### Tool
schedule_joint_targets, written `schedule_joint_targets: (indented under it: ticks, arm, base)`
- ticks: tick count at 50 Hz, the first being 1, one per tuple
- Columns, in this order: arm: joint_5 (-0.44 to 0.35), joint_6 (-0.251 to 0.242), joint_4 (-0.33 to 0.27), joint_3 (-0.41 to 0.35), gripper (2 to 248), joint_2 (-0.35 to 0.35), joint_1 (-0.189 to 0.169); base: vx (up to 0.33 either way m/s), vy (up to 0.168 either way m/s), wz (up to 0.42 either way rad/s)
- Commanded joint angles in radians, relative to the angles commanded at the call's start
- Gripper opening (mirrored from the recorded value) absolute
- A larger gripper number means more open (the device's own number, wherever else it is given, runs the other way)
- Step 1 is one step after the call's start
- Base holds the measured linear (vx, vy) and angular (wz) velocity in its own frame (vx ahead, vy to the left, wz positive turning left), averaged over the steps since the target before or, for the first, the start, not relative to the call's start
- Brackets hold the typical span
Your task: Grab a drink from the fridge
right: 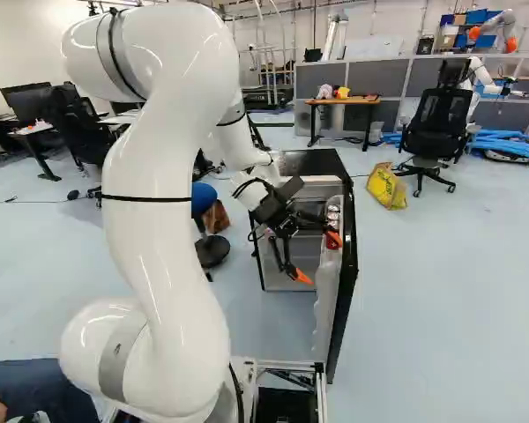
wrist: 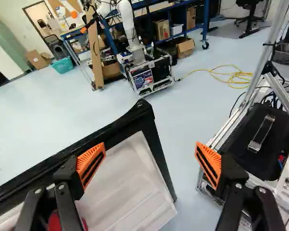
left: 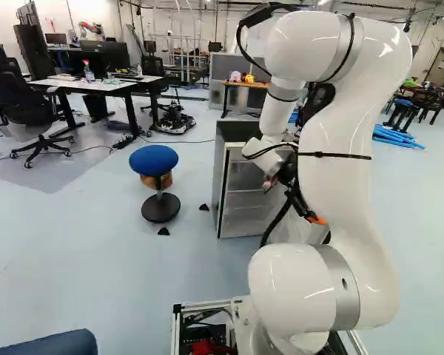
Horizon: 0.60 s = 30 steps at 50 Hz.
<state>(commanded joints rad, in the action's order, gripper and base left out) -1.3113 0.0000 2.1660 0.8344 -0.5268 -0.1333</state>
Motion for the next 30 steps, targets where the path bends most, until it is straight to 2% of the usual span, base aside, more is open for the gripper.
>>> schedule_joint_targets:
  ticks: [30]
  arm:
    - [0.0, 0.0, -0.06, 0.11, 247, -0.043, -0.089]
  base:
    - [0.0, 0.0, 0.0]
